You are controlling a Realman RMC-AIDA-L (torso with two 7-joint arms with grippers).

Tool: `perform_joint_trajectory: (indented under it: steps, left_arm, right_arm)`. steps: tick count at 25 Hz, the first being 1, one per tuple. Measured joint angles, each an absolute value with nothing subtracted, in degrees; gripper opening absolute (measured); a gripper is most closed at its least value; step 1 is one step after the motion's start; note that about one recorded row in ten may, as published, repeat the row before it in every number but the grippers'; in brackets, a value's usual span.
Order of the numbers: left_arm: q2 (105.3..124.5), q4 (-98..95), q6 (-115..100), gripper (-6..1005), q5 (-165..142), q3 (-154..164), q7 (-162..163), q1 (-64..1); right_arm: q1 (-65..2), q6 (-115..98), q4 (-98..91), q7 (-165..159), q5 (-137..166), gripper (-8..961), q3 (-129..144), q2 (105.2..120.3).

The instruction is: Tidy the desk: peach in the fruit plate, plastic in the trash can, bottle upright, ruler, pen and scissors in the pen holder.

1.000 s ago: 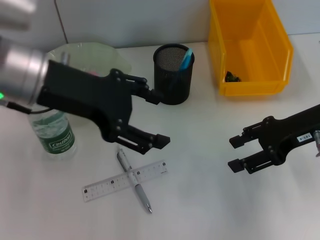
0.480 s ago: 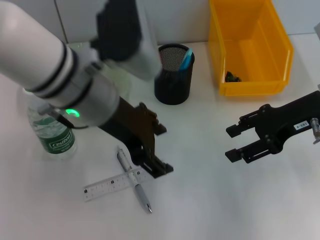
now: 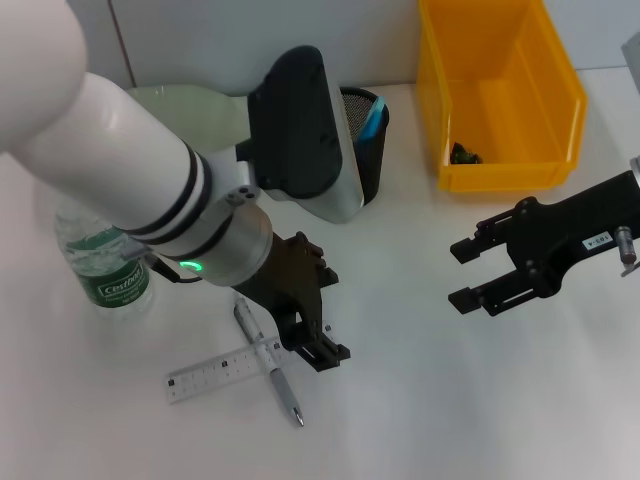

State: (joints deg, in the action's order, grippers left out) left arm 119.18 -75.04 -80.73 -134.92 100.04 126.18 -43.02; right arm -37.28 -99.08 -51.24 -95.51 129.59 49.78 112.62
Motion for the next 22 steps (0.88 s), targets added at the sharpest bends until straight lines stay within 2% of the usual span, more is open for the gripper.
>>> perform_joint_trajectory:
  steps: [12,22]
  left_arm:
    - [119.18,-68.2,-73.8,763,-136.3,104.9,127.8,-44.9]
    - [119.18,-64.8,-69.4,760,-136.4,108.5,129.5,-45.5]
  right_arm:
    - [-37.9,-97.6,-51.2,-94.8,131.0,715,50.0,113.69]
    - [-39.2,-96.5,-49.3,-94.1,131.8,715,50.0,113.83]
